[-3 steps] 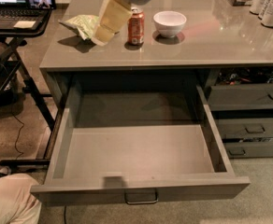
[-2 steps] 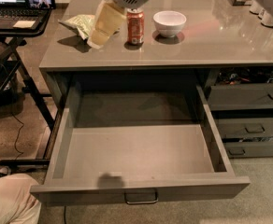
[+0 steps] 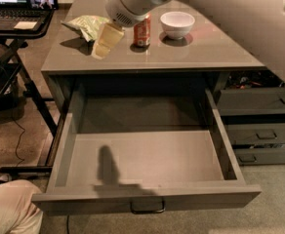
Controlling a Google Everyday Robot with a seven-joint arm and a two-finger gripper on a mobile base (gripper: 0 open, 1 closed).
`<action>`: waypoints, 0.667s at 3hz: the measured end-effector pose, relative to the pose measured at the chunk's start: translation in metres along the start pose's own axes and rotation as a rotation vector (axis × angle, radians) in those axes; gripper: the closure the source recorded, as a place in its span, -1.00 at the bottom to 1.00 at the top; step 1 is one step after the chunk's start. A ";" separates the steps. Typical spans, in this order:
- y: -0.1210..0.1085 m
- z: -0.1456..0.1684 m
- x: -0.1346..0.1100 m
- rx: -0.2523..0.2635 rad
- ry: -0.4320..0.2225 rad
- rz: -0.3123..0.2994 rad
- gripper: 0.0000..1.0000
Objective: Place green jalapeno chip bag into top drawer
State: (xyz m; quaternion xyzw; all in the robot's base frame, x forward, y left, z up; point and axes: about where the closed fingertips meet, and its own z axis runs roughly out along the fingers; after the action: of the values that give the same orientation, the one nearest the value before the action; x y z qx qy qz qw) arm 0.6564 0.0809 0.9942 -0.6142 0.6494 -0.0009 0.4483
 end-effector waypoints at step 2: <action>-0.037 0.085 0.006 0.019 -0.041 -0.144 -1.00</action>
Offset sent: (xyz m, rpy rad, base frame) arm 0.1327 0.0387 -0.0541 -0.0807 -0.1574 0.1285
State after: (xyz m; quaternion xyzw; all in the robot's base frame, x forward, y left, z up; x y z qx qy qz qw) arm 0.7364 0.1138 0.9609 -0.6550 0.5942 -0.0268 0.4659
